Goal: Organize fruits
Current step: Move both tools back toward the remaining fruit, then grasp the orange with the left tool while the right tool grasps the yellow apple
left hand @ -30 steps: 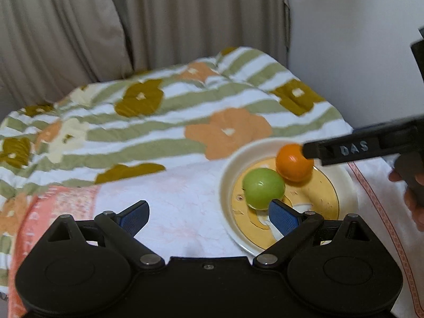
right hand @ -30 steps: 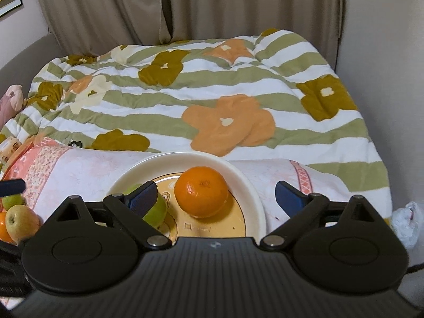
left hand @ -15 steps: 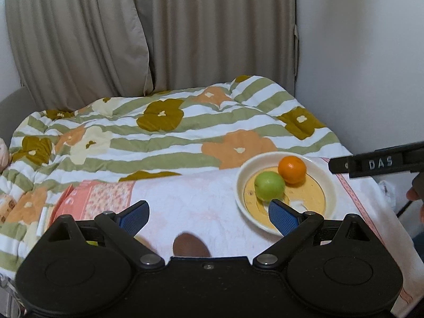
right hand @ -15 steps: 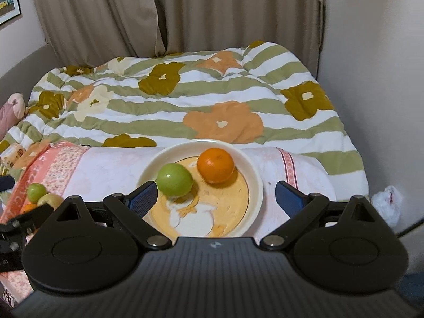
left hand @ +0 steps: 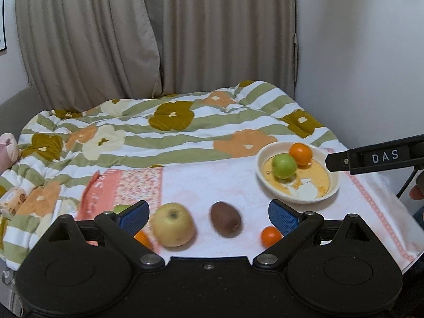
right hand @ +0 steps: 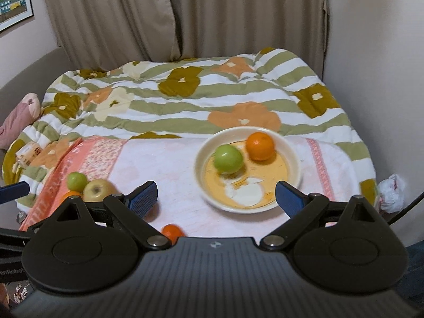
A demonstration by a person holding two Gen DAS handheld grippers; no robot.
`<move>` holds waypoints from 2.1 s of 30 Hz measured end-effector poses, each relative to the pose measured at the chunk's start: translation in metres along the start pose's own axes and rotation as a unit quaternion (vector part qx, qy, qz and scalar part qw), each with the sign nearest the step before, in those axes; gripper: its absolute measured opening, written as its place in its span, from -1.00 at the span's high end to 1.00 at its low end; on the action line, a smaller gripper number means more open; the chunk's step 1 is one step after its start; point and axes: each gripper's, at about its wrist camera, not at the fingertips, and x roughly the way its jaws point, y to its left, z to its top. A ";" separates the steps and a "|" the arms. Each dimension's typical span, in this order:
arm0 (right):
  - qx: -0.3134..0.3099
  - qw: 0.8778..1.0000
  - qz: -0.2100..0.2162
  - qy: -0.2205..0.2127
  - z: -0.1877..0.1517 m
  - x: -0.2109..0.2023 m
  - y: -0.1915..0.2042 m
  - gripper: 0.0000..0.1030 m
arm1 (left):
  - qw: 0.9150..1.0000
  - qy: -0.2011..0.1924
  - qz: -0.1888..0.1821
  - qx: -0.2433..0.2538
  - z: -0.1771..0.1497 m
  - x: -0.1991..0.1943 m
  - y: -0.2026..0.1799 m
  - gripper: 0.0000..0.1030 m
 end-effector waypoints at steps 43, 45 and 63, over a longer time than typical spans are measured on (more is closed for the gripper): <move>0.078 0.994 0.057 0.047 -0.060 0.151 0.175 -1.00 | 0.990 0.082 -0.076 0.084 -0.072 0.140 0.129 -0.32; 0.077 0.994 0.059 0.049 -0.059 0.156 0.178 -1.00 | 0.990 0.081 -0.075 0.088 -0.072 0.139 0.128 -0.31; 0.056 0.994 0.076 0.061 -0.051 0.193 0.195 -0.93 | 0.990 0.095 -0.066 0.078 -0.073 0.135 0.136 -0.31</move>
